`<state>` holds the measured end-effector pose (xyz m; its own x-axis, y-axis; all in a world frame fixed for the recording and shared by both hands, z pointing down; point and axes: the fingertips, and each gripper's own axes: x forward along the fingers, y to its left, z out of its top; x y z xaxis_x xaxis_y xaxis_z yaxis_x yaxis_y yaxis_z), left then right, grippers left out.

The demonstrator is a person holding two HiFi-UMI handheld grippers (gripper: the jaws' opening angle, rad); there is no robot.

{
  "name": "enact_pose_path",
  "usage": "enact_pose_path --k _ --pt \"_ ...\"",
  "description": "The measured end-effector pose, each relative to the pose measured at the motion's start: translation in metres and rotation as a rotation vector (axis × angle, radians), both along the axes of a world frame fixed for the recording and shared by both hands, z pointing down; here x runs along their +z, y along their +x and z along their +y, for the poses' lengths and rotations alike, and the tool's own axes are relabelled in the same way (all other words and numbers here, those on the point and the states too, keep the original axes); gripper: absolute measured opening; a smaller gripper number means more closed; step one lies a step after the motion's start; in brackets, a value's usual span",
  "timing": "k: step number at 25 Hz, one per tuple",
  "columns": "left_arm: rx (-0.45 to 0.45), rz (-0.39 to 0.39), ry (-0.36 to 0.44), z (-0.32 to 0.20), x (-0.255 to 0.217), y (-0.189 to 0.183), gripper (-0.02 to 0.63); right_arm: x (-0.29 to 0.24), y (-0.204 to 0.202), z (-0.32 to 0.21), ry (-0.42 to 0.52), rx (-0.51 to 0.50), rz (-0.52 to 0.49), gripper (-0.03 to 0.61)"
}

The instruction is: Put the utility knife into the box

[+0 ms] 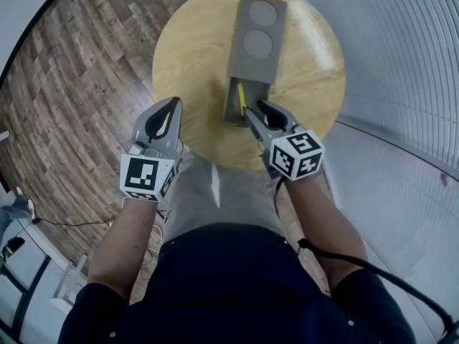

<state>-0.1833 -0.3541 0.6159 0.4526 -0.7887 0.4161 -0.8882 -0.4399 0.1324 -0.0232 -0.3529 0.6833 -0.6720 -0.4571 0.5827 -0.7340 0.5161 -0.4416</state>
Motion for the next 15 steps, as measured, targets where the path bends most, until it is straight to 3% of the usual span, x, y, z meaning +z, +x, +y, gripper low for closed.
enact_pose_path --k 9,15 --pt "0.019 0.0 0.04 0.003 -0.023 0.012 0.003 -0.033 0.009 0.0 0.057 0.045 -0.048 0.152" --pt "-0.002 -0.009 0.069 0.01 -0.042 0.008 0.003 -0.049 0.018 0.01 0.117 0.031 -0.007 0.152"
